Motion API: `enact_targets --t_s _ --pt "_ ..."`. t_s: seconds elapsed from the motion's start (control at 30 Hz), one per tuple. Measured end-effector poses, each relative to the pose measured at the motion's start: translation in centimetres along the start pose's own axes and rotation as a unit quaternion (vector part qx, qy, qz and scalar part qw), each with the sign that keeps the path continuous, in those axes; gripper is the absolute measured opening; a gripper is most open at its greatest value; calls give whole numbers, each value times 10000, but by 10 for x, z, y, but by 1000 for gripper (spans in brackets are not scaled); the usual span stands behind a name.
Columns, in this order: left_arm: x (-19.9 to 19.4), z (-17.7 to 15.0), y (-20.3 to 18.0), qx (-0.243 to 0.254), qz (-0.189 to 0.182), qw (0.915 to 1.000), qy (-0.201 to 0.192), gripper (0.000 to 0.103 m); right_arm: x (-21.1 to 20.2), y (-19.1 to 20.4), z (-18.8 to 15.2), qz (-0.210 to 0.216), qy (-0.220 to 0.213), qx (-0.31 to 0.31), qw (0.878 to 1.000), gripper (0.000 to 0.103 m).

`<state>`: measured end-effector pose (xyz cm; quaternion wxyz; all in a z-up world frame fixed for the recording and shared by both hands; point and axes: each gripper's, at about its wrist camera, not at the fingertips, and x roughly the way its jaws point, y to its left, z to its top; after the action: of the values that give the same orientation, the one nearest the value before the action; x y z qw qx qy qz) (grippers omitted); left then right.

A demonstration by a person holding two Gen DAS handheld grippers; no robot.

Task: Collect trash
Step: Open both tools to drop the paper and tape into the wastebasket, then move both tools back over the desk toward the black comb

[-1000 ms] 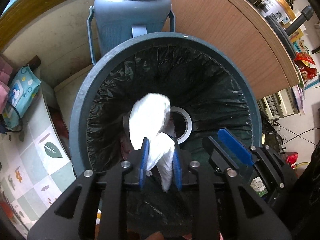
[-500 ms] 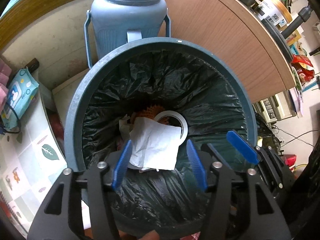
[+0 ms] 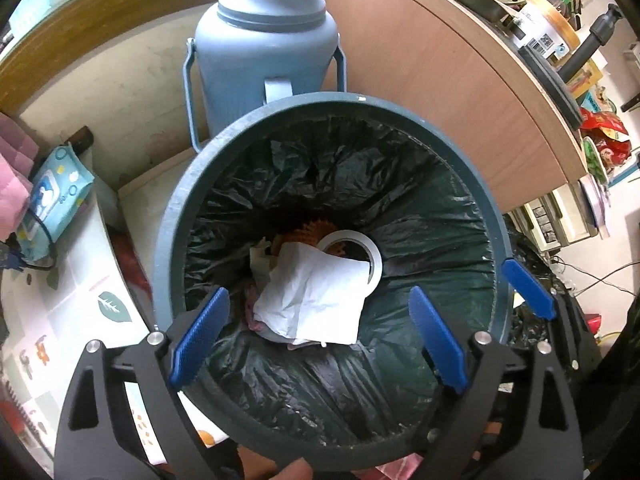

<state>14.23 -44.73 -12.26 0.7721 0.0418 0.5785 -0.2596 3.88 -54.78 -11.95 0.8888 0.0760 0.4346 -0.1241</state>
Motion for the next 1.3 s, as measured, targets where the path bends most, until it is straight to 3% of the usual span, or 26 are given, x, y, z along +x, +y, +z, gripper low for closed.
enact_targets --t_s 0.3,0.63,1.3 --pt "-14 -2 8 -67 122 9998 -120 89 -8 3 3 68 -80 79 9999 90" --pt "-39 -16 27 -172 528 9981 -284 89 -19 21 4 234 -158 50 9996 90" --pt "-118 -76 121 -638 698 9930 -708 91 -70 132 -14 419 -415 -373 9976 90"
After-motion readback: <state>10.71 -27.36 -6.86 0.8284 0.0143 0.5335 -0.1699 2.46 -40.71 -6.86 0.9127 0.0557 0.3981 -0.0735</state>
